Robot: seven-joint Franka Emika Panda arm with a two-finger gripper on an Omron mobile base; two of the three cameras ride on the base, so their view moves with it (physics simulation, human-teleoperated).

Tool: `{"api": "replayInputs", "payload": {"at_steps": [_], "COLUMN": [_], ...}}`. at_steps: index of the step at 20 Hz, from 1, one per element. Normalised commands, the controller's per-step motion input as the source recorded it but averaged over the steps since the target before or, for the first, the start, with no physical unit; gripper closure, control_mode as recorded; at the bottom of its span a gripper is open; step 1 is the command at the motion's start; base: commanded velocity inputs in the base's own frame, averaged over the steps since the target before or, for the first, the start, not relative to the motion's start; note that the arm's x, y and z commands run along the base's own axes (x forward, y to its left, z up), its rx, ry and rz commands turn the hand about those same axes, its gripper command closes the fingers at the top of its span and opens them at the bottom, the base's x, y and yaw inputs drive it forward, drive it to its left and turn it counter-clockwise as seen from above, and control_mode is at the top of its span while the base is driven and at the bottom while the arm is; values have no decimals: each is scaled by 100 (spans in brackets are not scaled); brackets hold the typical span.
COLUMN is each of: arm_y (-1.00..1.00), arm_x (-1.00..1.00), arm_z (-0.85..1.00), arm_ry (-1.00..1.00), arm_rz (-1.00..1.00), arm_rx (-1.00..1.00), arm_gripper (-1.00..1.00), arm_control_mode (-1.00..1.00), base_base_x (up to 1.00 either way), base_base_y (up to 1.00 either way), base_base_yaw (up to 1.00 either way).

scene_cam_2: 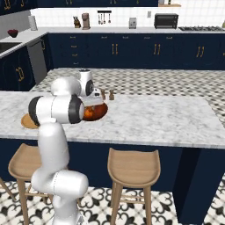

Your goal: Pick the chicken drumstick and squash from their plates and place them in the bowl. Then put the bowl in the fridge.

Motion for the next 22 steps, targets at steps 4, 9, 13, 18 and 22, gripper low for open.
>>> {"api": "replayInputs", "payload": {"at_steps": [4, 9, 13, 18, 22], "arm_y": [1, 0, 13, 0, 0], "arm_x": [79, 58, 28, -35, -58], "arm_z": [-37, -30, -33, -6, 0], "arm_ry": [4, 8, 2, -2, -11], "arm_rz": [0, 0, 0, 0, 0], "arm_rx": [0, 0, 0, 0, 0], "arm_gripper": [100, 100, -100, -100, -100], "arm_control_mode": [-100, -100, -100, -100, -100], "base_base_x": [0, 0, 0, 0, 0], "base_base_y": [0, 0, 0, 0, 0], "base_base_yaw": [0, 0, 0, 0, 0]}}
